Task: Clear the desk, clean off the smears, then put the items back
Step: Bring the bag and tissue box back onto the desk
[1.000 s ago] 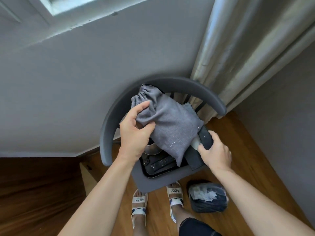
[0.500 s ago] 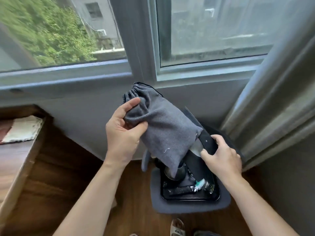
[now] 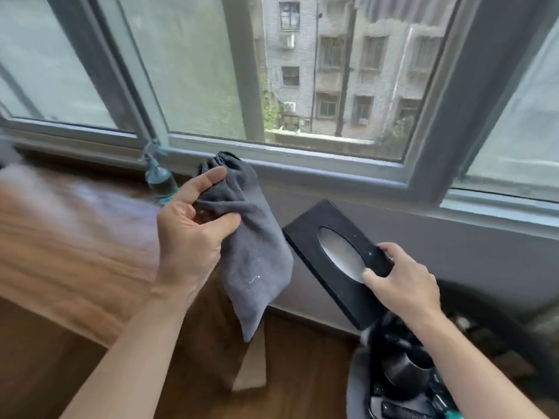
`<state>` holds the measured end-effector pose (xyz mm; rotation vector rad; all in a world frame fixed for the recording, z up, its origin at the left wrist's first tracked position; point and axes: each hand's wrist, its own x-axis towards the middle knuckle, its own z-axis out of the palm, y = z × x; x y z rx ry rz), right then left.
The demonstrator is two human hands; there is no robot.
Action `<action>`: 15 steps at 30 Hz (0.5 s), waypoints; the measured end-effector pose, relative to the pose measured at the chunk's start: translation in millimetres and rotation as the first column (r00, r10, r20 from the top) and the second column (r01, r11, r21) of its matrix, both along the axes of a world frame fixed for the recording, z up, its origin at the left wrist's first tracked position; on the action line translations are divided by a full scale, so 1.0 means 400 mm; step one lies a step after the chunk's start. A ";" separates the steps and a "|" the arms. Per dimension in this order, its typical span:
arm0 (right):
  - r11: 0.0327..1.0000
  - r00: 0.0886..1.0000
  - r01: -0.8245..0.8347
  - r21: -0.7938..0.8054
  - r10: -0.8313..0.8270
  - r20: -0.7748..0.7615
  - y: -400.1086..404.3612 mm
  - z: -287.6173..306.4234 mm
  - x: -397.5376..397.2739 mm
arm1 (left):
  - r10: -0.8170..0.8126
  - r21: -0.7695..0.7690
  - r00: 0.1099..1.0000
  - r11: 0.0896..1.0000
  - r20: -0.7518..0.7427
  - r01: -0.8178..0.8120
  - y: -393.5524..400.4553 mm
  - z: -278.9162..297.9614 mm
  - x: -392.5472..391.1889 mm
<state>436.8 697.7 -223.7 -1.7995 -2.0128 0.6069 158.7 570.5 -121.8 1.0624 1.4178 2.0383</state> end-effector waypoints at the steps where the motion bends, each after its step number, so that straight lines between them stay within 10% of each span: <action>1: 1.000 1.000 -0.023 0.005 0.023 -0.020 -0.016 0.014 -0.057 | 0.023 -0.014 1.000 1.000 -0.018 -0.024 -0.037 0.003 -0.048; 15: 0.942 0.938 -0.327 0.074 0.333 -0.095 -0.254 0.077 -0.777 | 0.297 -0.121 0.951 0.945 -0.080 -0.305 -0.416 -0.040 -0.648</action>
